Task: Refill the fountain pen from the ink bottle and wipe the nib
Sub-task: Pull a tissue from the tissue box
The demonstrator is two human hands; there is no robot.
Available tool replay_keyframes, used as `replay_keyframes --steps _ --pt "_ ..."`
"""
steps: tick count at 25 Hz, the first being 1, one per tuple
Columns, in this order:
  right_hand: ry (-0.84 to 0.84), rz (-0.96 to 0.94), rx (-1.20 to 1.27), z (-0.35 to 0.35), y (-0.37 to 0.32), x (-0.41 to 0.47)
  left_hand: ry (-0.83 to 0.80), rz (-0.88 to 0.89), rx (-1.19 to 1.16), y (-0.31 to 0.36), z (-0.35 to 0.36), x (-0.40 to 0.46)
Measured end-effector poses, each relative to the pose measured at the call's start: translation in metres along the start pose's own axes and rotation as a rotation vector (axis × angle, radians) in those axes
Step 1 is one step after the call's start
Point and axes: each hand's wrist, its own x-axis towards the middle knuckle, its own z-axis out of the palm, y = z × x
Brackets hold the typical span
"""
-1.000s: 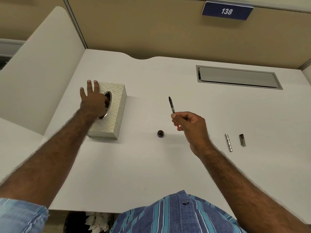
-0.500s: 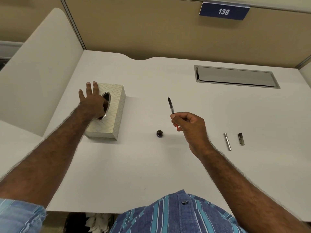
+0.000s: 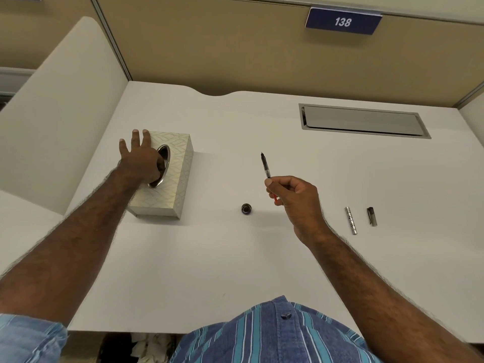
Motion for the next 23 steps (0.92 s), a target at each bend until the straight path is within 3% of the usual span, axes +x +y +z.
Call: replay_keyframes --steps 10,23 --pt "0.0 -0.005 -0.002 0.0 0.001 0.0 0.066 0.062 -0.279 -0.005 -0.016 -0.008" --pt "0.012 -0.011 -0.013 -0.005 -0.002 -0.003 0.229 0.162 -0.813 -0.027 -0.037 -0.018"
